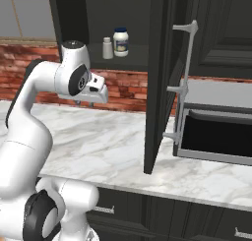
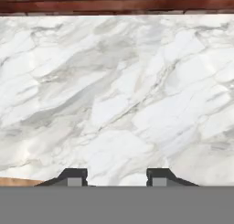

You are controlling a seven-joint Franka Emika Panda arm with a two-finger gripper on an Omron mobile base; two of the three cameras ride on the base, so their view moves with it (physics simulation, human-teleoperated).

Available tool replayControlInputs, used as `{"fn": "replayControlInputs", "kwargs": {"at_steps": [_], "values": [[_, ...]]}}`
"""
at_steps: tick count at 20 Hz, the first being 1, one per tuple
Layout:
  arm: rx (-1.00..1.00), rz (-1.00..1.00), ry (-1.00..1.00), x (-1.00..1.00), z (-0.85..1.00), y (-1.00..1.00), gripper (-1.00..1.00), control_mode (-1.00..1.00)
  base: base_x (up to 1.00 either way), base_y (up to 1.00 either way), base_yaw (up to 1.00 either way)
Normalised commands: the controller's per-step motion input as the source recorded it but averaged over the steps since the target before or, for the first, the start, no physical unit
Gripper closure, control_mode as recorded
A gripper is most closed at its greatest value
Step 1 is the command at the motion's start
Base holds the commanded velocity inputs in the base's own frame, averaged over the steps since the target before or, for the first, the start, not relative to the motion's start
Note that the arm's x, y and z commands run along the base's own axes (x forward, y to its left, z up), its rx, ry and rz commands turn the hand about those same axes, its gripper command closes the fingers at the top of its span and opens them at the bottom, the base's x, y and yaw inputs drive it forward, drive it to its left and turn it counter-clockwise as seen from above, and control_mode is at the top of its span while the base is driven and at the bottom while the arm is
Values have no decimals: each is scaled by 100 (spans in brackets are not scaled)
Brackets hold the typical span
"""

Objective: Take 2 condiments from the cabinet and move them on the counter near the stove.Make sure the condiments are lined up with each other, next to each other.

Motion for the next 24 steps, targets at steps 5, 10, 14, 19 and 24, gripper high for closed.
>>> {"fn": "replayControlInputs", "kwargs": {"at_steps": [5,10,14,19,24], "values": [[-6,0,-22,0,9,0,-100,-100,0,0,0],[-14,0,-51,0,44,0,-100,-100,0,0,0],[-10,0,-52,0,51,0,-100,-100,0,0,0],[-4,-1,-27,8,54,-2,-100,-100,0,0,0],[12,-5,-1,29,41,-11,-100,-100,0,0,0]]}}
